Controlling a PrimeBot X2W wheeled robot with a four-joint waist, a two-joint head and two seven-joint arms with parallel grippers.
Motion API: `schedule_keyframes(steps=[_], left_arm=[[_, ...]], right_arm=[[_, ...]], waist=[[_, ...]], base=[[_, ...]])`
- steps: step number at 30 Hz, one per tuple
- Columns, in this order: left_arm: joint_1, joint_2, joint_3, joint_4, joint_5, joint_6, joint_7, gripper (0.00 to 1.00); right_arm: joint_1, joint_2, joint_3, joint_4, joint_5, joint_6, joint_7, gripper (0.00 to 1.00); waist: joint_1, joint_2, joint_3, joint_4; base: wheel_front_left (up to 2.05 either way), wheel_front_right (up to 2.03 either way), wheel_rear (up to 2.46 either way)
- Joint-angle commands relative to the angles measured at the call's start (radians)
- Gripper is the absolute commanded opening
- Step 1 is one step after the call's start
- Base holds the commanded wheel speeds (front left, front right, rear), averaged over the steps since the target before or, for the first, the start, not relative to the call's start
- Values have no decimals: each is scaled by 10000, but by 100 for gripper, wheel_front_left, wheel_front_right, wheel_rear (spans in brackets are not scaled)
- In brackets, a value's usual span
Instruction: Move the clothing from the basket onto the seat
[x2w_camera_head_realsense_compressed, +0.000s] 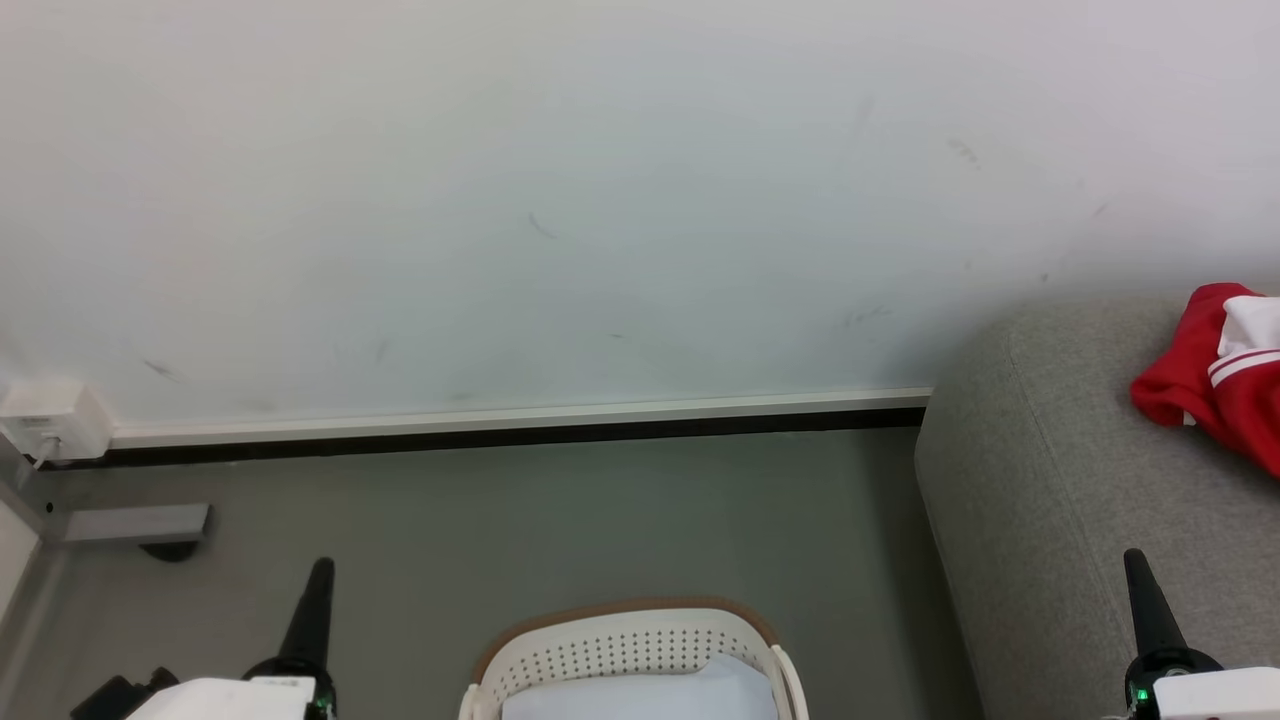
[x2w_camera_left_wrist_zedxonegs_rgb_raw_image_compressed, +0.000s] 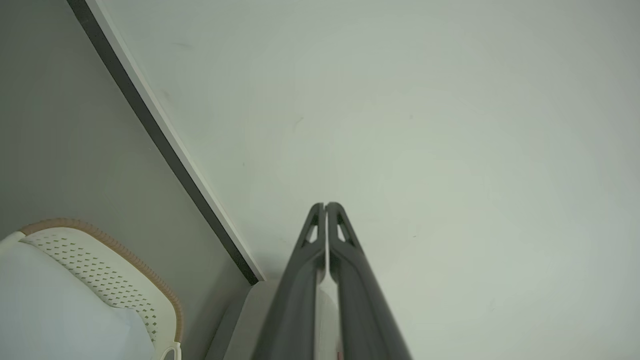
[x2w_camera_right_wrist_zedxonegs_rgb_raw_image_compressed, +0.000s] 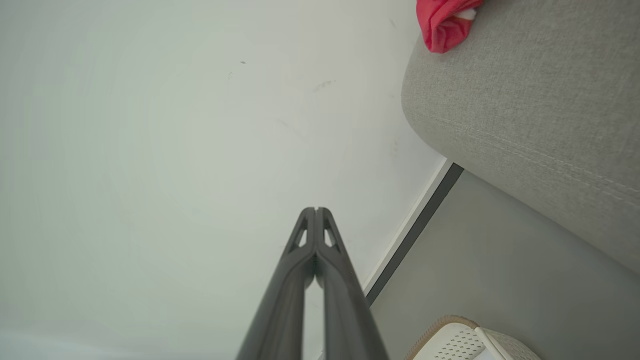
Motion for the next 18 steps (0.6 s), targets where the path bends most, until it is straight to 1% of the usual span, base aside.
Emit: schedule_keyframes(steps=[1,18], left_arm=[[-188,83,50,-95,-181,-49,39,0],[-326,91,191,-195,-1571,-103,399,0]], right_arm=[[-176,-82,-60,-90,193,-20,28,0],[-311,-108,-154,-144,1687,-23,372,0]], waist=[[-1,-1,3,5],[-1,-1,72,98]], base=[[0,0,0],[0,0,0]])
